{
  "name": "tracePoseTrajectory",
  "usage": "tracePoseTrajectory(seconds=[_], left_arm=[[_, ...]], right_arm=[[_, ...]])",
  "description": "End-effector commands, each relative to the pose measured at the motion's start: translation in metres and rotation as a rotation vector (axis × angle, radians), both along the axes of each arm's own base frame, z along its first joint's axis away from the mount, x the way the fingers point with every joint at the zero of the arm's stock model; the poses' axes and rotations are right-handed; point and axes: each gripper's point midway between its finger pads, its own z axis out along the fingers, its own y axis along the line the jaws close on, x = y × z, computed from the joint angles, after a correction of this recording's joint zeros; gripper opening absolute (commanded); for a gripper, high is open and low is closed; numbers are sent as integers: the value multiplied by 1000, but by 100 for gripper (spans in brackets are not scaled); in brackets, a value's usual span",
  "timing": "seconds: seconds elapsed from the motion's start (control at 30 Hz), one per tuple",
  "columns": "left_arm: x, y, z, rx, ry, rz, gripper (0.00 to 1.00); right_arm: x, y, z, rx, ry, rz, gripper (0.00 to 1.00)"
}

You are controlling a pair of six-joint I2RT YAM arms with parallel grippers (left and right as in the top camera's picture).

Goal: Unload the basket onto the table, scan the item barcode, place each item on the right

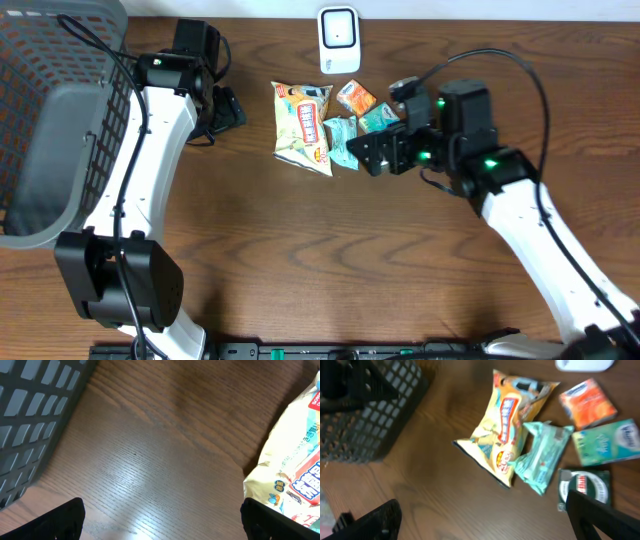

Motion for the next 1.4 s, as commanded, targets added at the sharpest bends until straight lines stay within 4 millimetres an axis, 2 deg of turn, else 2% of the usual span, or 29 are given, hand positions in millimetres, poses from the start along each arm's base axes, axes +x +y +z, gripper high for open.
tracePoseTrajectory(seconds=[0.0,0.13,0.3,0.43,0.5,0.53,0.6,0.67,0.73,0.8,0.87,0.97,1.07,1.2,1.27,1.37], left_arm=[[0,3,3,16,-3,-10,98],[0,3,3,16,-3,-10,98],[0,3,3,16,-3,-10,98],[0,3,3,16,-3,-10,98],[0,3,3,16,-3,-10,98],[0,3,3,16,-3,-10,98],[0,3,3,16,-3,-10,98],[0,3,3,16,-3,-10,98],[0,3,3,16,-3,-10,98],[0,3,3,16,-3,-10,98],[0,3,3,16,-3,-10,98],[0,3,3,16,-3,-10,98],[0,3,3,16,-3,-10,98],[0,3,3,16,-3,-10,98],[0,3,3,16,-3,-10,98],[0,3,3,16,-3,-10,98]], right_arm=[[-2,18,-17,-3,32,36,99],[-5,27,-36,-22,77,58,99],[-1,25,-44,-52,81,36,99],[11,10,-52,-101,104,-99,99],[23,-4,-60,-133,124,-228,99],[30,-10,-64,-138,131,-296,97],[41,-13,-67,-127,129,-355,79],[47,-10,-70,-106,127,-369,65],[51,-5,-76,-95,135,-374,62],[52,-2,-83,-100,138,-369,63],[60,-4,-84,-100,119,-386,72],[75,-8,-69,-57,57,-409,80],[83,-14,-64,-40,33,-427,86],[85,-21,-64,-40,34,-443,89],[87,-23,-64,-45,28,-452,95],[92,-33,-68,-87,11,-505,98]])
